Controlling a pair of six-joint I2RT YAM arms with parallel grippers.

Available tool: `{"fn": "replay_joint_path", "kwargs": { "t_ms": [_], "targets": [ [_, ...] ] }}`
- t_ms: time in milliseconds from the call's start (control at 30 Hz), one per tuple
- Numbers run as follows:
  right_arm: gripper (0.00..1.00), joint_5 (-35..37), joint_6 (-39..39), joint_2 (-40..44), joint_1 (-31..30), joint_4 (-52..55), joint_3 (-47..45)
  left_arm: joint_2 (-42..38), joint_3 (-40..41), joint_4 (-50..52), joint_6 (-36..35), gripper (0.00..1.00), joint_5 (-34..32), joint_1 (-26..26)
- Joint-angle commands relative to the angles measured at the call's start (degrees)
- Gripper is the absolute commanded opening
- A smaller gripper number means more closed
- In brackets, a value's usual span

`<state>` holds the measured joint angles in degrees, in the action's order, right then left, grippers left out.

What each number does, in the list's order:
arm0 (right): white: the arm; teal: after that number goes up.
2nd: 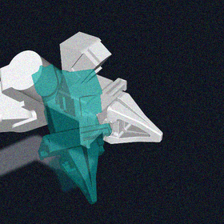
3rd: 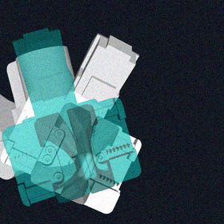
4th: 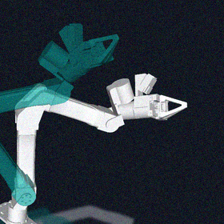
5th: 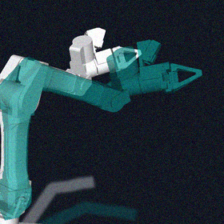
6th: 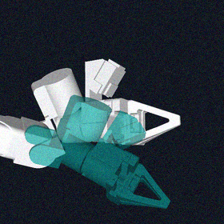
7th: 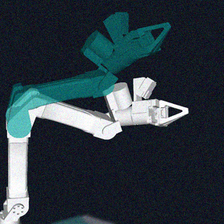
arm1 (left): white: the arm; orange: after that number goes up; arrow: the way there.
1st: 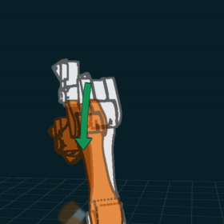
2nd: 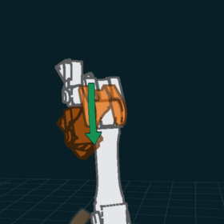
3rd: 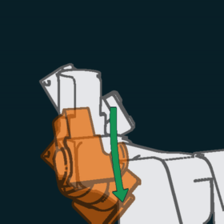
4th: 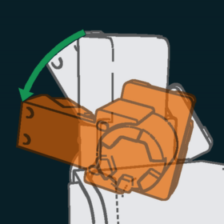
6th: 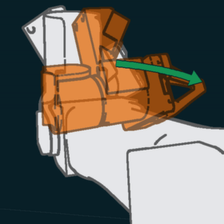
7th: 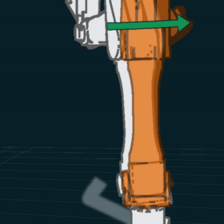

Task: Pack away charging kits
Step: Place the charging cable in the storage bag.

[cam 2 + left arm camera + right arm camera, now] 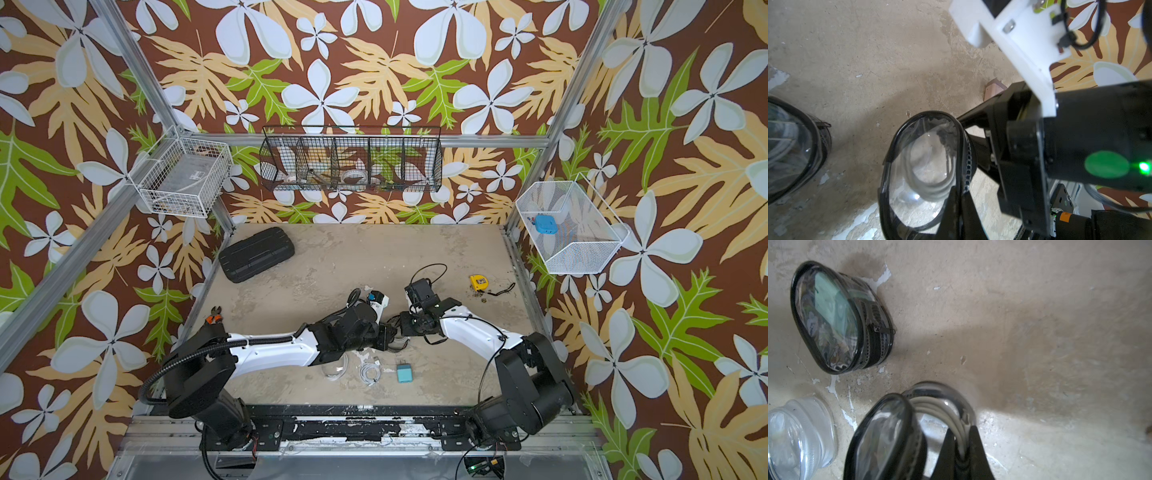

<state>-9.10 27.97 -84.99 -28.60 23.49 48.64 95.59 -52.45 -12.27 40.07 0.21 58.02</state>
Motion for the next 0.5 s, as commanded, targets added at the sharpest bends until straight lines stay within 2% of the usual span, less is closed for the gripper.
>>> {"fn": "replay_joint_path", "kwargs": {
  "t_ms": [0,100,467],
  "targets": [
    [0.00,-0.52,1.12,-0.56,-0.50,-1.21,1.07,0.47,0.60,-3.40,1.47,0.00,-2.67,-0.09],
    [0.00,0.48,1.20,-1.16,-0.53,-0.65,1.89,0.41,1.87,-5.02,3.18,0.00,-5.06,-0.10],
    [0.00,-0.01,2.19,-2.41,-1.06,-2.50,1.79,2.85,4.29,-12.85,9.27,0.00,-5.37,-0.23]
  ]
}}
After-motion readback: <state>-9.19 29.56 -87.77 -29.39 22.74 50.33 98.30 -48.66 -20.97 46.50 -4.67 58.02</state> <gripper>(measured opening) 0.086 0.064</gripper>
